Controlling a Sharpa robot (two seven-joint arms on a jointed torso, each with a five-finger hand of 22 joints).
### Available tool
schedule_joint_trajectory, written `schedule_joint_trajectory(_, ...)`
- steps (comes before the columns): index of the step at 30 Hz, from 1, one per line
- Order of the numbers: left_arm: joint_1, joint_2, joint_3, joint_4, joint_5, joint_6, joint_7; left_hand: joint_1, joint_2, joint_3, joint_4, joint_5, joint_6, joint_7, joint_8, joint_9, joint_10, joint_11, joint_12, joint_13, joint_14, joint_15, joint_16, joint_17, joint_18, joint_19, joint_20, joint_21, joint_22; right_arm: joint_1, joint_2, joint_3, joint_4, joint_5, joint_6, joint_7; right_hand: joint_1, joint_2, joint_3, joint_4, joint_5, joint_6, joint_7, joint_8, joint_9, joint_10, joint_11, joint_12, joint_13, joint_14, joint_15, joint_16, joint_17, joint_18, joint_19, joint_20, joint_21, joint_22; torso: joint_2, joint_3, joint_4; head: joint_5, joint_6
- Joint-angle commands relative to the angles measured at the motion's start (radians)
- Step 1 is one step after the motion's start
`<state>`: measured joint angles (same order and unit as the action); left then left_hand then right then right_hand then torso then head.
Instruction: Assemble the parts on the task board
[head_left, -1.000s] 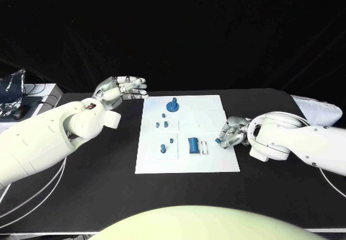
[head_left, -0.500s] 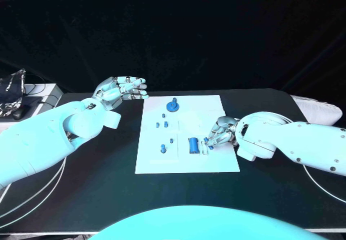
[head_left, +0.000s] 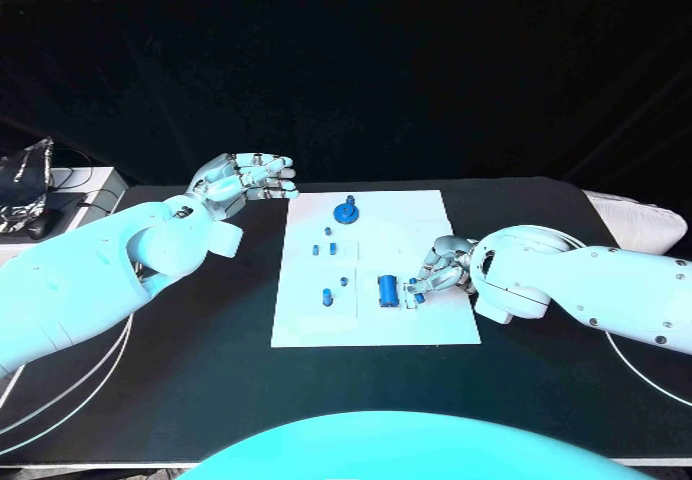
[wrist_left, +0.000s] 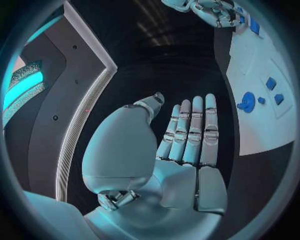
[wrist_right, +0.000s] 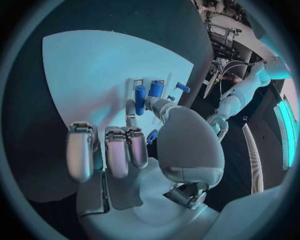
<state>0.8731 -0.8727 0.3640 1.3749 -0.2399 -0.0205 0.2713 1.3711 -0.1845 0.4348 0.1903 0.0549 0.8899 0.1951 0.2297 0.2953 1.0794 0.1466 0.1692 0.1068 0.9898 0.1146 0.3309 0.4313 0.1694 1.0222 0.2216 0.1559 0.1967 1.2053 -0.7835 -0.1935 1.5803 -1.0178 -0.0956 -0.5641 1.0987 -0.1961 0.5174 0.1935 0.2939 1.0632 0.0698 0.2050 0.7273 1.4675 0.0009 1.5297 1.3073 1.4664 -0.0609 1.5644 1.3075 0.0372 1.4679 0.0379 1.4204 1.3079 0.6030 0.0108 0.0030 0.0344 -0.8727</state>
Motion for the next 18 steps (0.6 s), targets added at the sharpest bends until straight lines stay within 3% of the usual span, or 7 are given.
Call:
schedule_joint_trajectory(1, 0.000, 0.001, 0.000, 0.003, -0.001, 0.020, 0.003, 0.010, -0.002, -0.004, 0.008, -0.004, 0.000, 0.006, 0.003, -0.001, -0.008, 0.003, 0.006, 0.001, -0.008, -0.003, 0.003, 0.002, 0.012, 0.005, 0.002, -0.005, -0.002, -0.003, 0.004, -0.001, -0.002, -0.043, 0.045, -0.006, -0.012, -0.002, -0.001, 0.005, -0.006, 0.007, 0.003, 0.001, -0.001, 0.081, -0.005, -0.005, 0.237, 0.104, -0.009, 0.006, 0.262, -0.009, 0.080, -0.003, -0.006, 0.224, 0.000, 0.0005, -0.0001, 0.000, 0.000)
schedule_joint_trajectory(18, 0.000, 0.001, 0.000, 0.004, -0.001, 0.021, 0.002, 0.010, -0.002, -0.005, 0.009, -0.004, 0.000, 0.006, 0.003, -0.001, -0.008, 0.003, 0.007, 0.001, -0.008, -0.003, 0.003, 0.002, 0.012, 0.006, 0.002, -0.006, -0.003, -0.022, 0.026, -0.002, -0.017, -0.079, 0.040, -0.005, -0.015, -0.004, -0.003, 0.005, -0.013, 0.007, 0.002, 0.002, -0.002, 0.081, -0.006, -0.006, 0.237, 0.104, -0.009, 0.005, 0.260, -0.008, 0.079, -0.004, -0.010, 0.223, 0.002, 0.0004, 0.0018, 0.004, 0.000)
